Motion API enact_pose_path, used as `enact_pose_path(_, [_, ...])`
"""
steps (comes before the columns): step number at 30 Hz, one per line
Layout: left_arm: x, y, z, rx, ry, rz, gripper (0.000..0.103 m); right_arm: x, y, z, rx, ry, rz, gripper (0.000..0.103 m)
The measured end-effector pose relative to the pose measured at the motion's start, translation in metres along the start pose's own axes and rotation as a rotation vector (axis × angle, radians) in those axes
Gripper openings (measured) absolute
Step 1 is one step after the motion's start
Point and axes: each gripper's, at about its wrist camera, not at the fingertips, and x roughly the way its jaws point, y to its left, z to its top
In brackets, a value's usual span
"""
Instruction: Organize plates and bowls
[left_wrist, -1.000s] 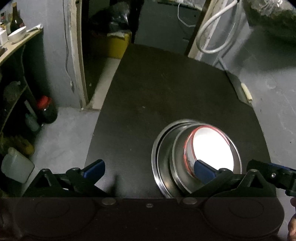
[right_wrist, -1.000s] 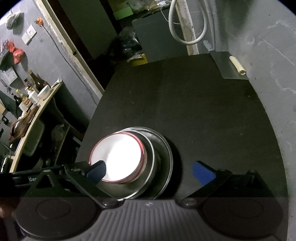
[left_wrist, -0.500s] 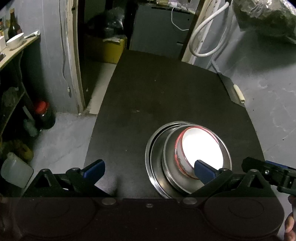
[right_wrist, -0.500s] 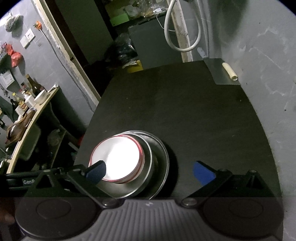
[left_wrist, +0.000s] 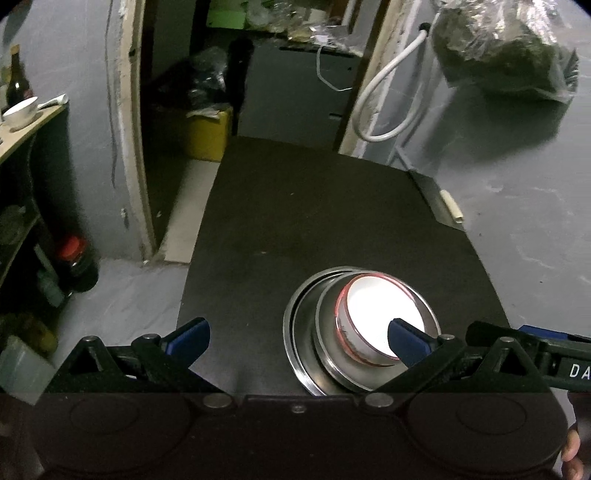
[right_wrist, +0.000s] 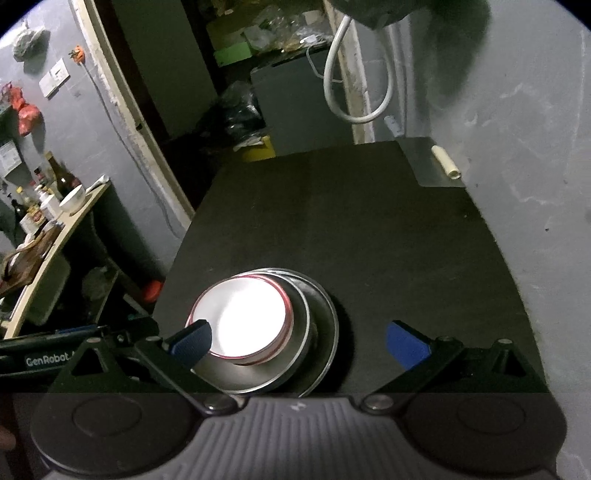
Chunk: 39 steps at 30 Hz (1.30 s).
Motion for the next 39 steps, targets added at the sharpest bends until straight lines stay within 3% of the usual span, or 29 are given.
enact_pose_path(10, [-0.022, 0.015, -0.003, 0.109, -0.052, -0.062, 0.102, -0.024, 0.019, -0.015, 0.065, -0.078, -0.083, 0.103])
enact_pose_path(31, [-0.068, 0.038, -0.014, 0.213, -0.177, -0.147, 0.102, -0.063, 0.056, -0.044, 0.102, -0.193, -0.164, 0.103])
enact_pose_path(39, [-0.086, 0.053, -0.023, 0.201, -0.256, -0.068, 0.102, -0.071, 0.061, -0.057, 0.116, -0.236, -0.169, 0.103])
